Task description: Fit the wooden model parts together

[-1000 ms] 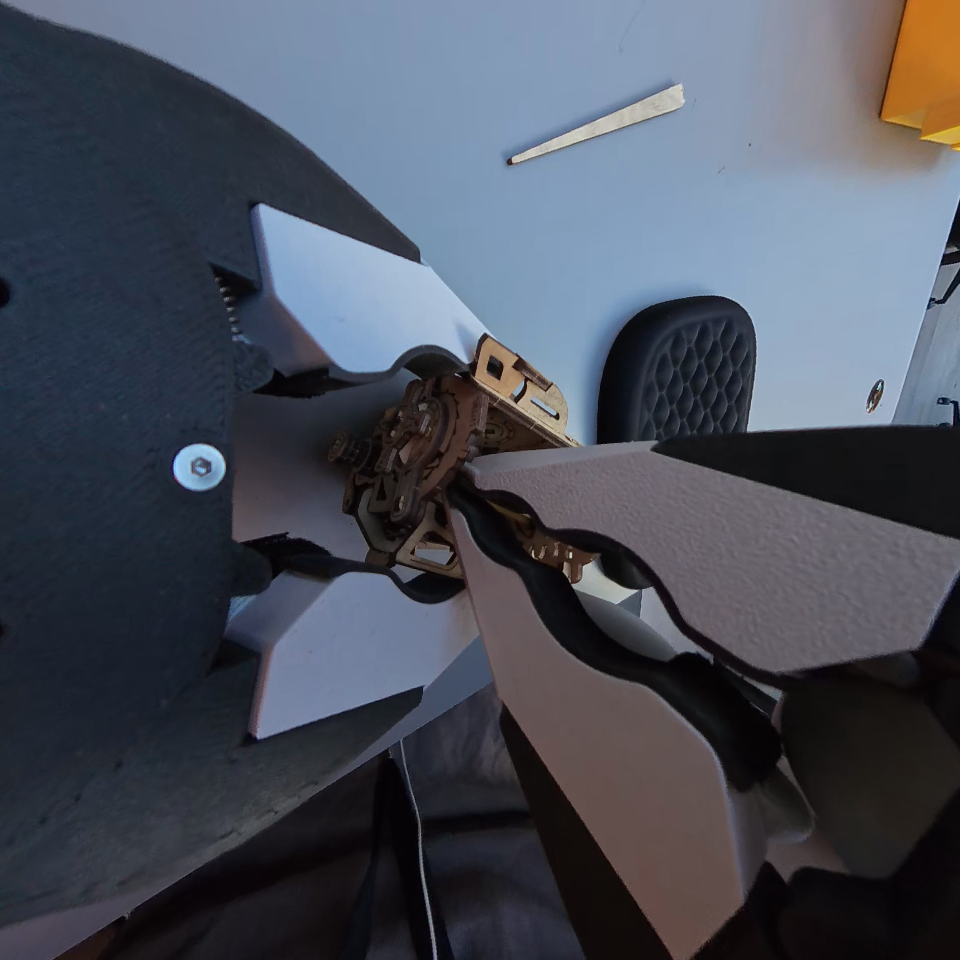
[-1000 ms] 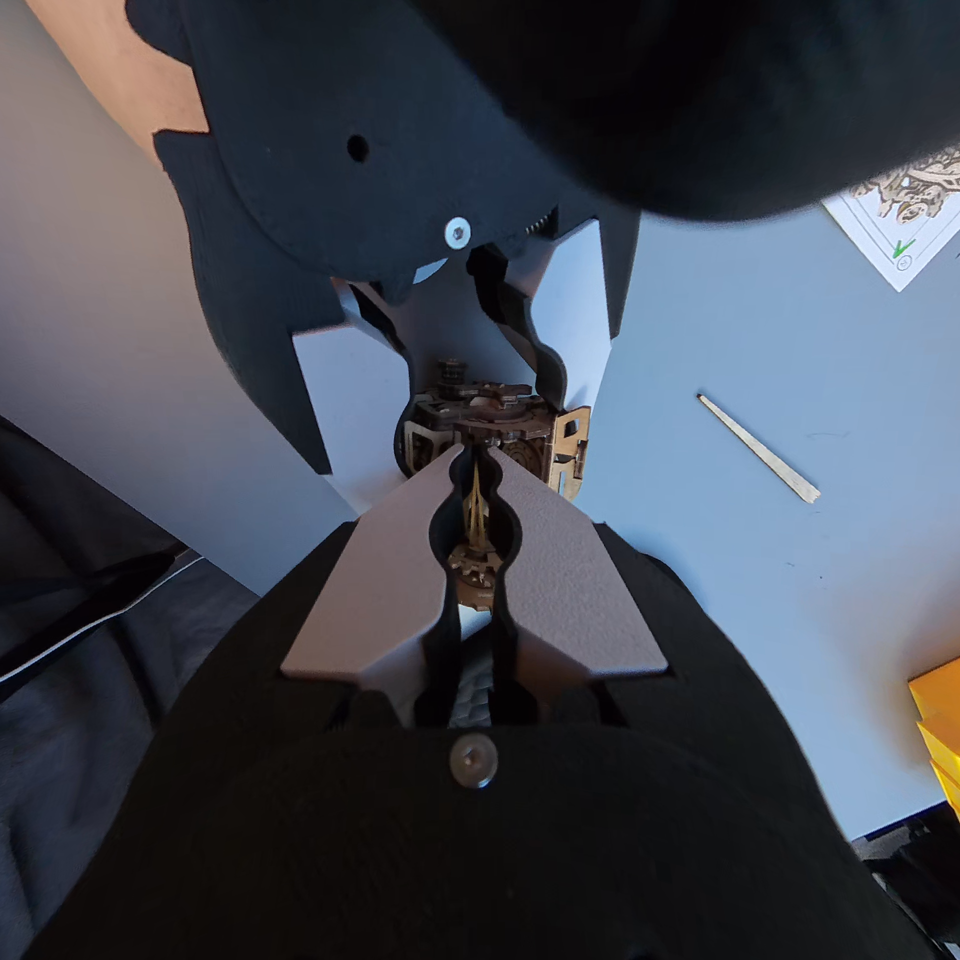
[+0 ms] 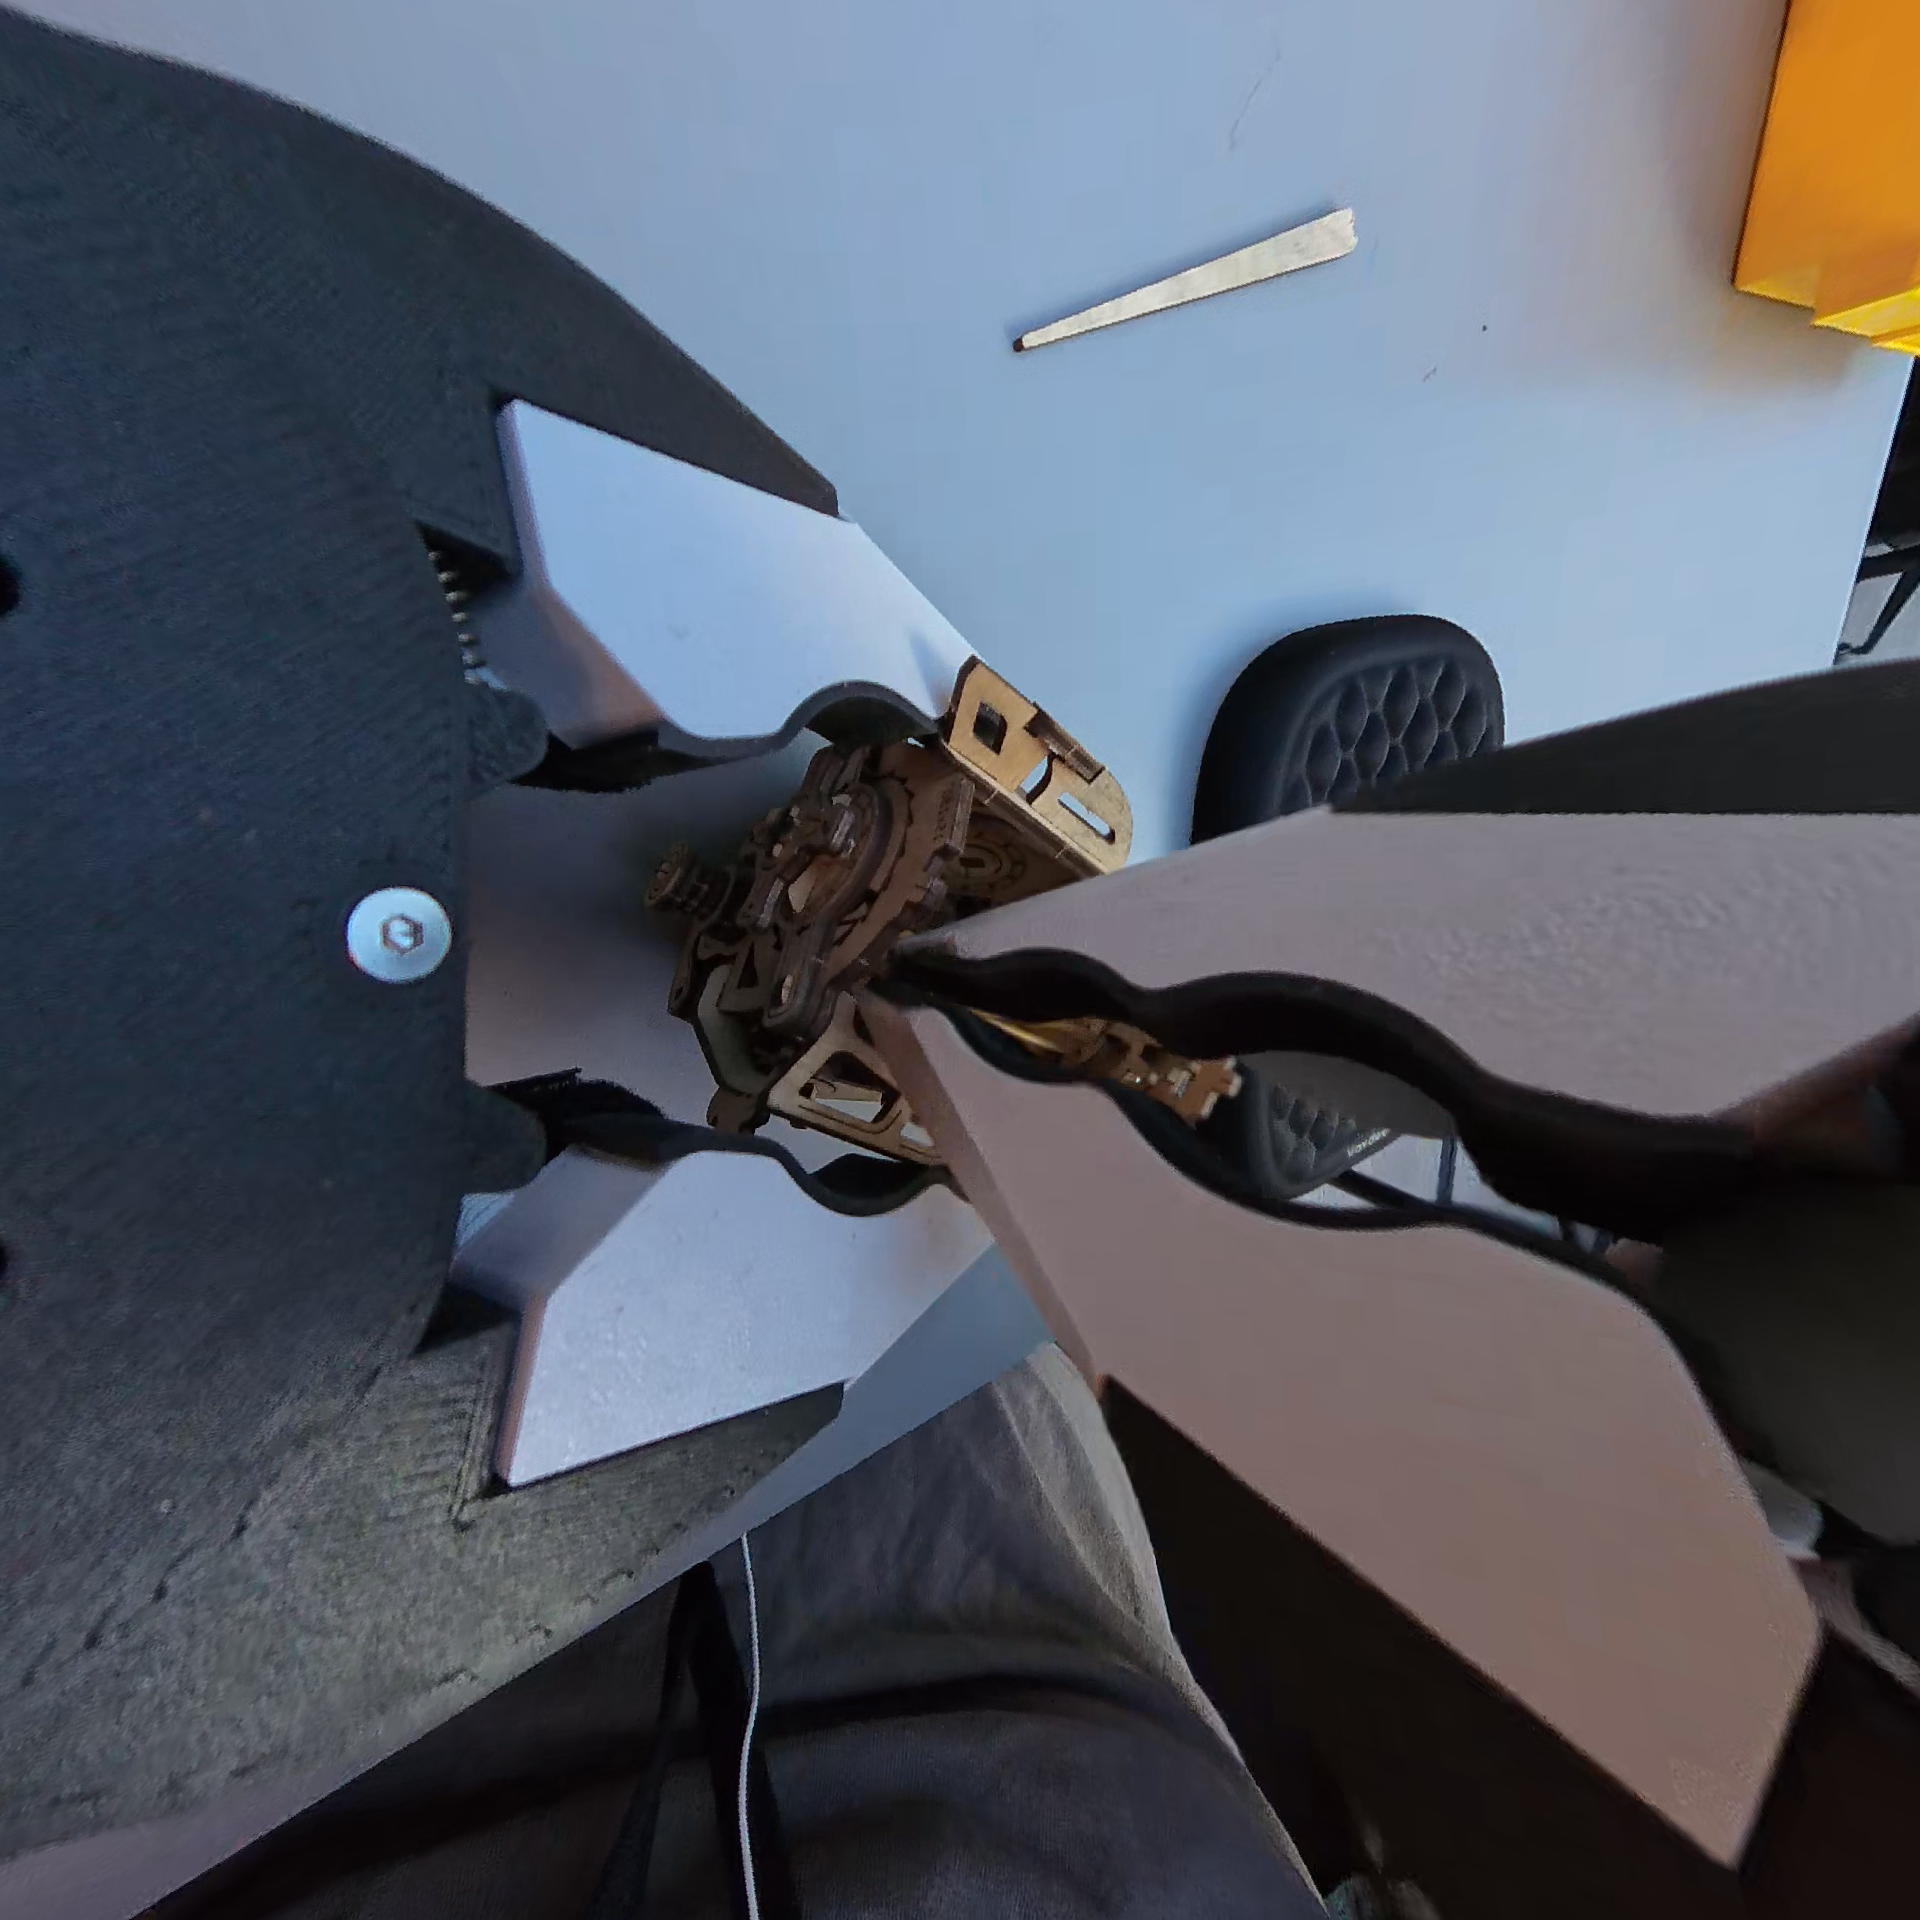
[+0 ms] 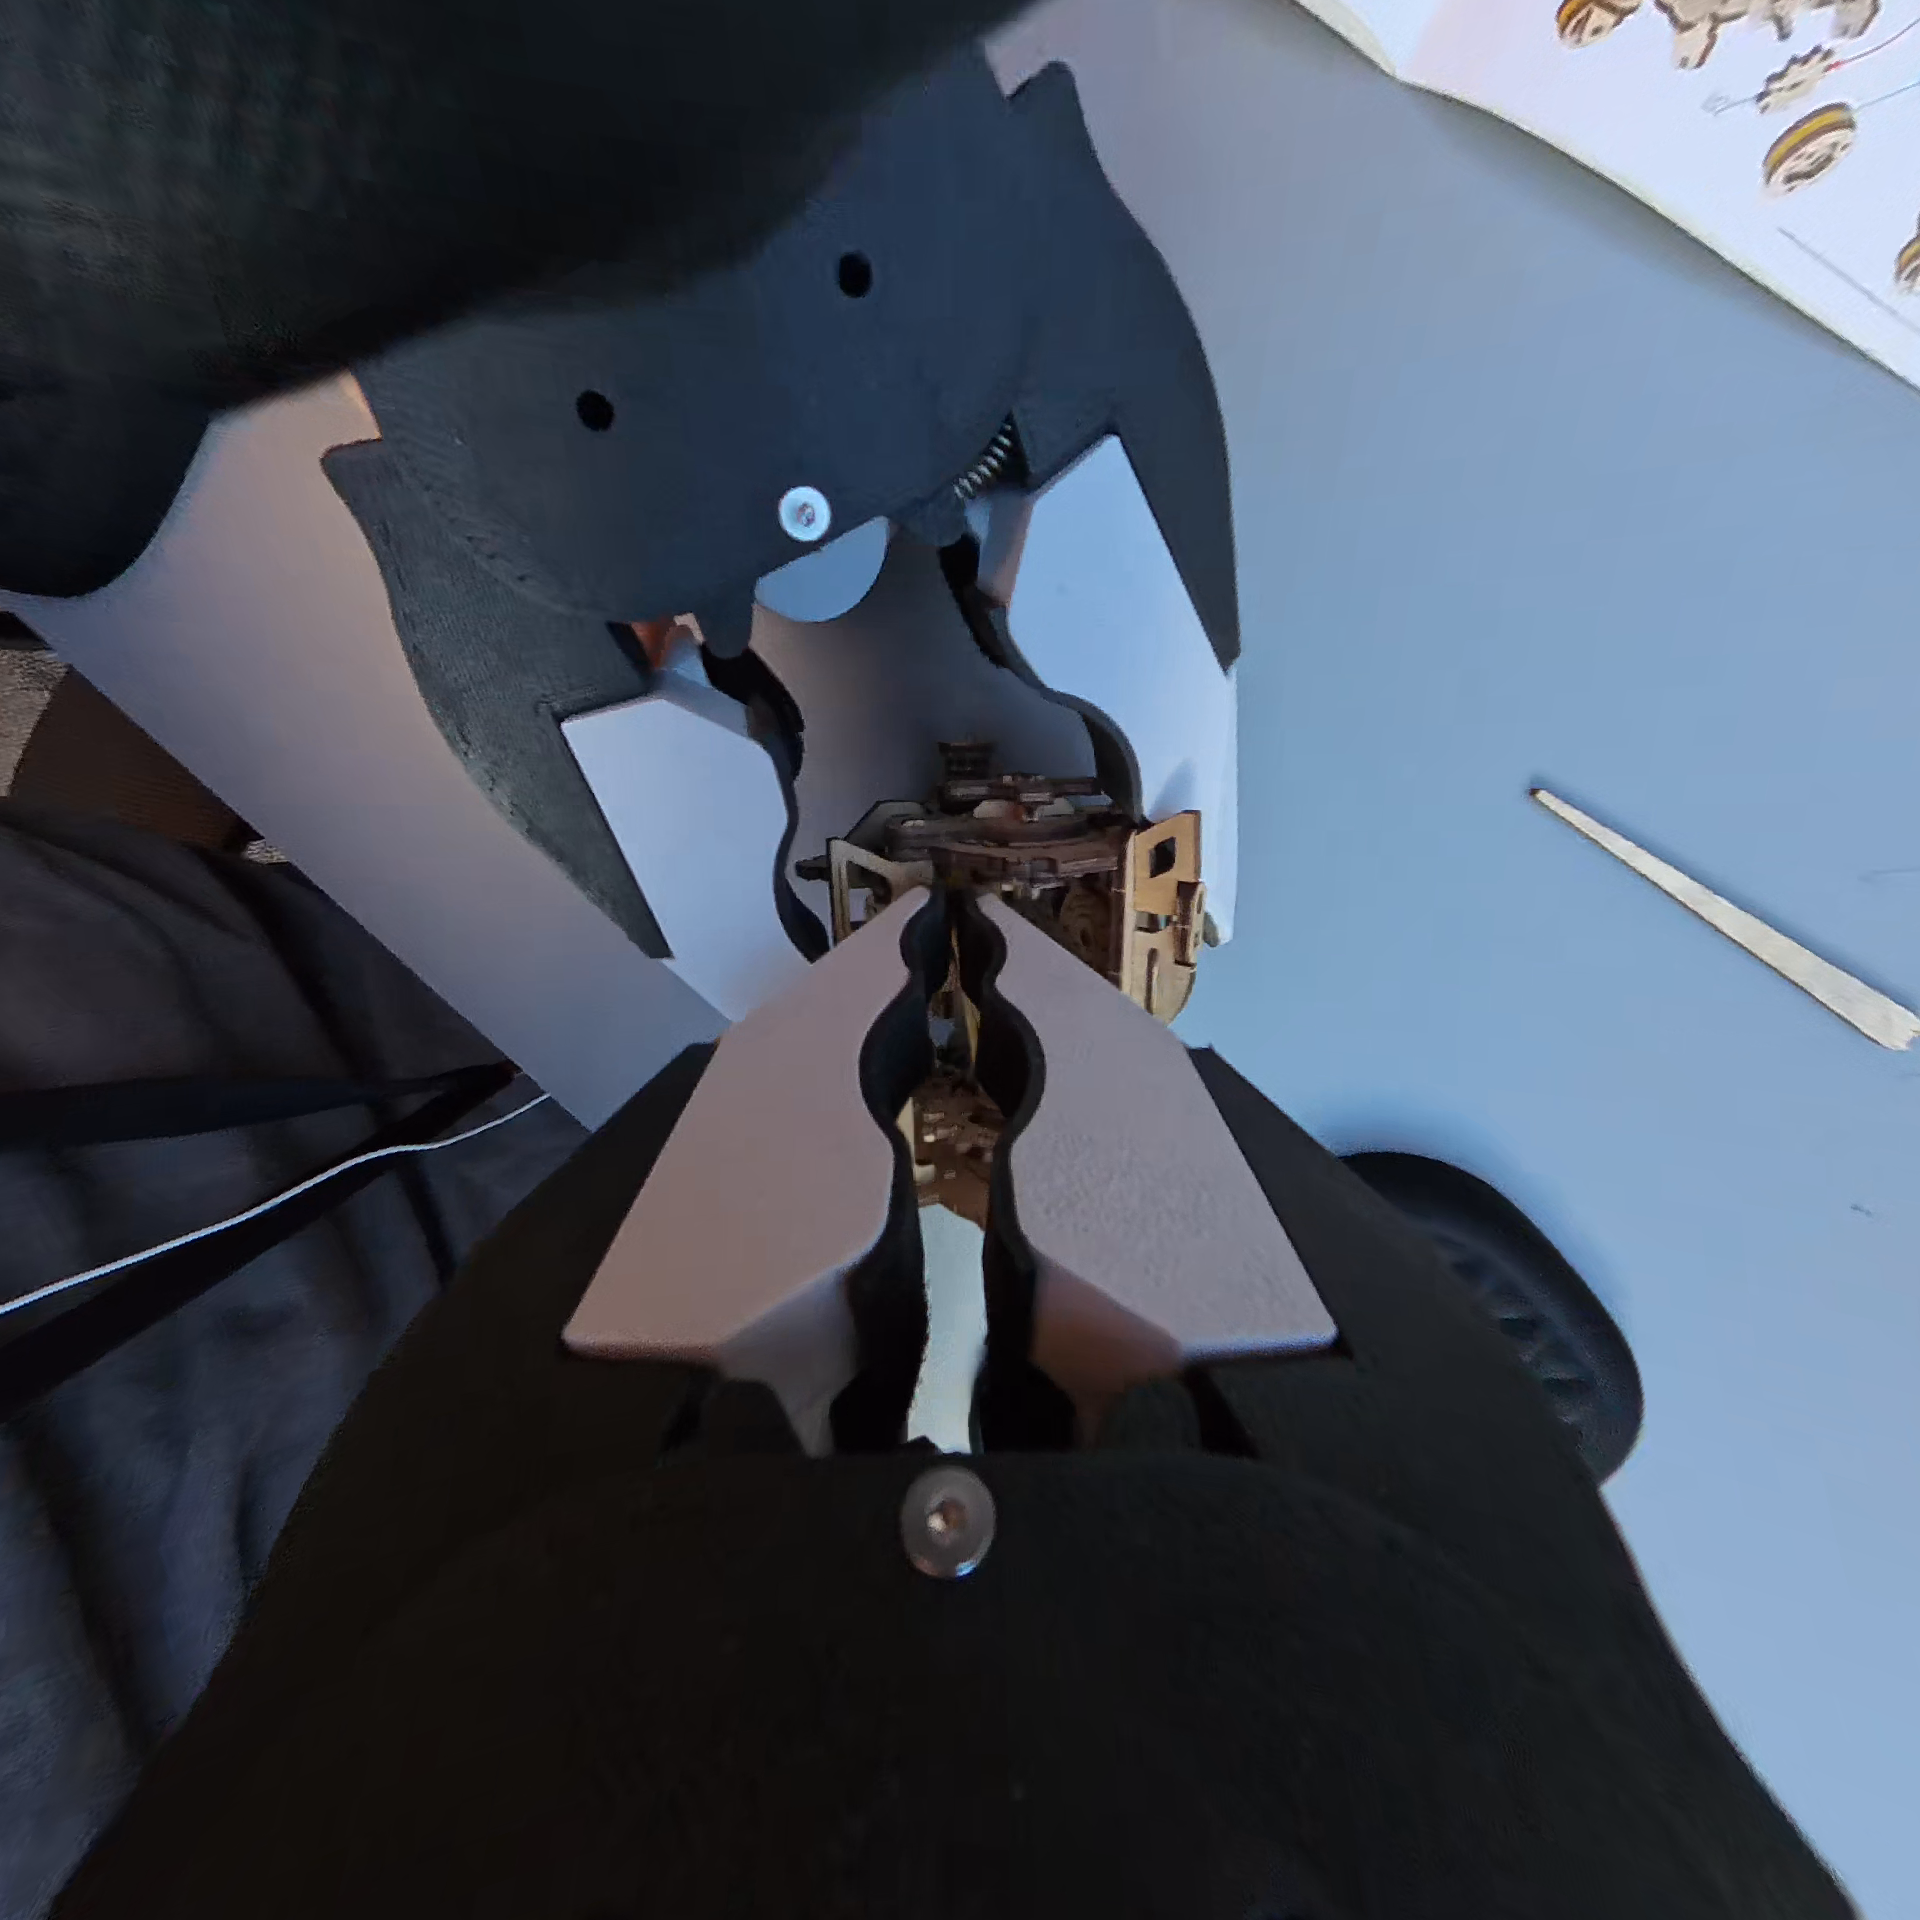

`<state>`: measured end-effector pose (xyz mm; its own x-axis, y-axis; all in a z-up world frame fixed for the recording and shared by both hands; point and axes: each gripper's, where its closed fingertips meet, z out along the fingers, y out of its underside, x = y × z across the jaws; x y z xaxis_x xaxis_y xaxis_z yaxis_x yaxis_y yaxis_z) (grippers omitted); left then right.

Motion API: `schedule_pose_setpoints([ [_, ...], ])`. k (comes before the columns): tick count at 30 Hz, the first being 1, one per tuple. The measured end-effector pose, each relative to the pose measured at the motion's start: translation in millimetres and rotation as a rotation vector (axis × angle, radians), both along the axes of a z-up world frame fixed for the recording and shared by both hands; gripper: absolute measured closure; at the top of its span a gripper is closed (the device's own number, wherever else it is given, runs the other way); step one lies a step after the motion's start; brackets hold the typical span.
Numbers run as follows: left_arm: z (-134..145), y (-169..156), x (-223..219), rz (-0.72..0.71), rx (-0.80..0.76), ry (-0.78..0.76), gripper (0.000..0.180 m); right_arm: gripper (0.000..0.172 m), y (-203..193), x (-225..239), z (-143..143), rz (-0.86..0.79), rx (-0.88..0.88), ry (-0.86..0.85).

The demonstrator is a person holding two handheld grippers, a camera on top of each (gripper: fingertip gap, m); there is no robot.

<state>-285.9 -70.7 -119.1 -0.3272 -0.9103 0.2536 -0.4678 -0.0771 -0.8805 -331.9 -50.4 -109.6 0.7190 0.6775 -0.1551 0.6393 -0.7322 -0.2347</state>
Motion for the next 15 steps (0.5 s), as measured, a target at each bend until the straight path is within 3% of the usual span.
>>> schedule_pose_setpoints([
  [5,-0.1,-0.2,0.0,0.0,0.007,-0.002,0.102,0.172,0.8,1.9,-1.6,-0.041,-0.1,0.08],
  [15,0.0,-0.4,-0.1,-0.001,0.01,-0.003,0.102,0.172,0.8,2.7,-1.8,-0.056,-0.143,0.087],
])
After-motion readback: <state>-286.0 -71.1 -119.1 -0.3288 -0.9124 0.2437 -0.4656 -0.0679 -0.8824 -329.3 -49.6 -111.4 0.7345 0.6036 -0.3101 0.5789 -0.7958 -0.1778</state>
